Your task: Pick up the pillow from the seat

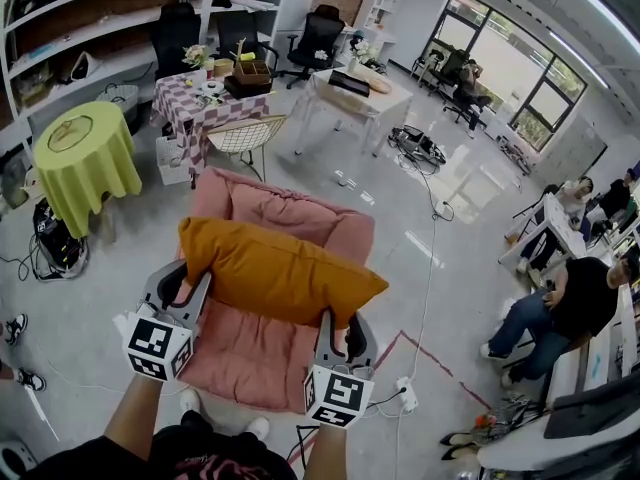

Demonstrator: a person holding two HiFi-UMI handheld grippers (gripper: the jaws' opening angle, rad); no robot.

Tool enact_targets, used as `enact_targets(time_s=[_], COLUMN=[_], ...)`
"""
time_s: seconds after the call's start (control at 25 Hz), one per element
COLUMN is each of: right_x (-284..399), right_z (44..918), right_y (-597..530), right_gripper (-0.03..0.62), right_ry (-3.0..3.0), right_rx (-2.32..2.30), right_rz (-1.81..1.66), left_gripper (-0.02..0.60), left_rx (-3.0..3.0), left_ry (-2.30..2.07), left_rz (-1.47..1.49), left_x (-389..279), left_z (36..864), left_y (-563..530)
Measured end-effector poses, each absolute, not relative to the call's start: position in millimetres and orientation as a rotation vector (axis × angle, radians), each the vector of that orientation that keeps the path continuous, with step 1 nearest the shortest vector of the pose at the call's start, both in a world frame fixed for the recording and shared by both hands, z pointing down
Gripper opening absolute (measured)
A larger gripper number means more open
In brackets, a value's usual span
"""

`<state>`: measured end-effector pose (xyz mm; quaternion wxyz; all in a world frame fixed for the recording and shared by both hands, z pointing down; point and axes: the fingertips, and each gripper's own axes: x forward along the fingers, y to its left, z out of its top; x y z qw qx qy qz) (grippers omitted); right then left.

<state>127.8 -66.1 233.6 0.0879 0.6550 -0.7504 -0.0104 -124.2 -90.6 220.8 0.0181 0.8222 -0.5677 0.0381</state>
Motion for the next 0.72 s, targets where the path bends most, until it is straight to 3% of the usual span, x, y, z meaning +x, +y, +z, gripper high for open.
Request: enact_targets(time_s=[0.72], right_x=[133.0], right_z=[236.1], right_y=[-70.3], right_gripper=[0.160], right_ry=[-2.233], right_rx=[1.958], right_rz=[-0.030], left_gripper=[0.115], left_rx=[2.561], left_ry=[-1.759], left_rz=[0.132], left_x=[-119.1], left_z=[223.2], left_y=[-95.6])
